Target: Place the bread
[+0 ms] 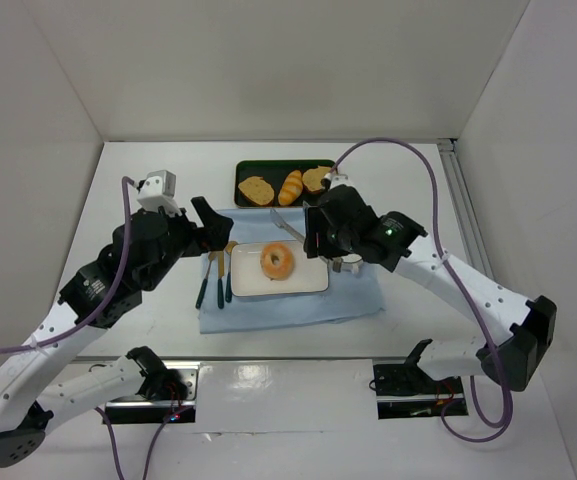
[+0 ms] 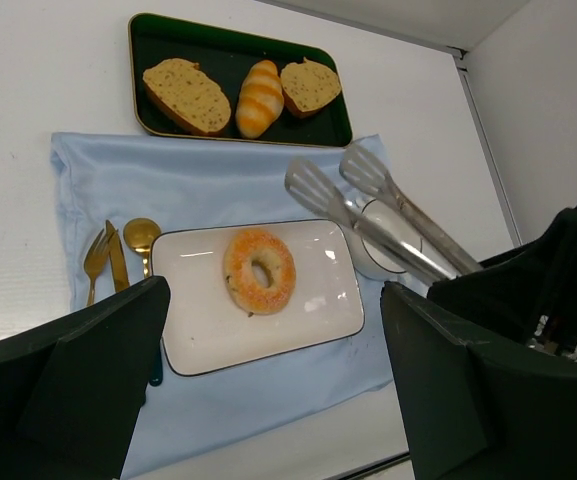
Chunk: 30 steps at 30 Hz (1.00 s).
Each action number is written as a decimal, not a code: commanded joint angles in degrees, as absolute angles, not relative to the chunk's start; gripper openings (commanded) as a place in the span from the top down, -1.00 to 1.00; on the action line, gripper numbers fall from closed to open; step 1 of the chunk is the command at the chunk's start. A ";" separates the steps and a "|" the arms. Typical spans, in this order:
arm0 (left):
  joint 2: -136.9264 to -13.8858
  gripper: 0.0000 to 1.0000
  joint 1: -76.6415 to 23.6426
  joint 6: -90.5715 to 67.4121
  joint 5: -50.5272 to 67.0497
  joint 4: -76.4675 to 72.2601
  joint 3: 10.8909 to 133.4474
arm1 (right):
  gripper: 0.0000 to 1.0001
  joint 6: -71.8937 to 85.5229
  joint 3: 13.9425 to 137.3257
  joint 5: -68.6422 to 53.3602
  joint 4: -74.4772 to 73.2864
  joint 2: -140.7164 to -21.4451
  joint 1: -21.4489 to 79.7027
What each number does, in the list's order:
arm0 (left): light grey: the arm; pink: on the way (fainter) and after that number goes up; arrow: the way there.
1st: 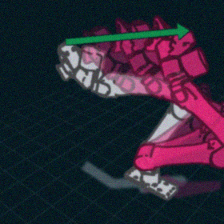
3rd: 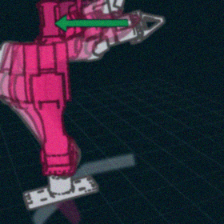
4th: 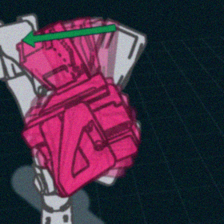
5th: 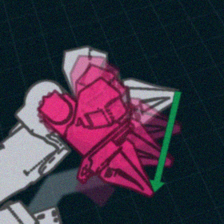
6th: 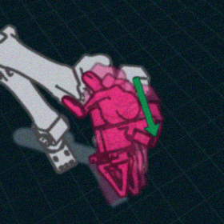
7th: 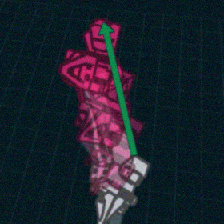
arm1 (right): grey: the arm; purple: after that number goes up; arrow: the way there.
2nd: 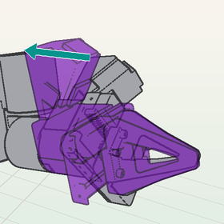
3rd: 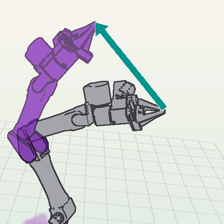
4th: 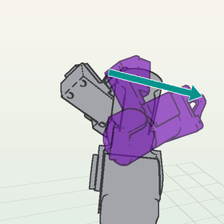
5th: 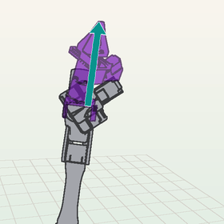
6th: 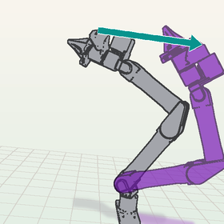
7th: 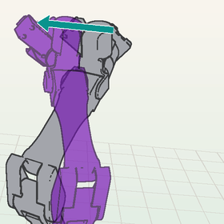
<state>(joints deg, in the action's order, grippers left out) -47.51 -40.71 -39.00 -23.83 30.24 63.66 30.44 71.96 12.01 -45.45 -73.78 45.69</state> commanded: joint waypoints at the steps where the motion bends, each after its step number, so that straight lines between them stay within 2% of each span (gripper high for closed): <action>1: -47.81 -1.00 -40.96 -38.50 -23.82 29.36 66.01 | -0.29 30.50 77.25 14.77 -46.85 -71.72 45.00; 14: -47.20 -1.00 -40.96 -37.44 -24.35 28.83 64.96 | -0.29 19.17 87.52 18.90 -44.48 -78.13 31.83; 24: -47.72 -1.00 -40.96 -37.44 -24.35 29.36 65.48 | -0.29 11.78 89.30 14.77 -37.97 -81.39 16.98; 30: -47.72 -1.00 -40.96 -37.97 -24.35 29.88 64.95 | -0.29 11.25 87.37 17.22 -37.35 -82.52 13.63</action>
<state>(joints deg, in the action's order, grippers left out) -47.92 -40.71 -38.96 -23.86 30.52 63.77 12.91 85.95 15.70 -41.95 -81.95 14.55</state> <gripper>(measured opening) 1.000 0.645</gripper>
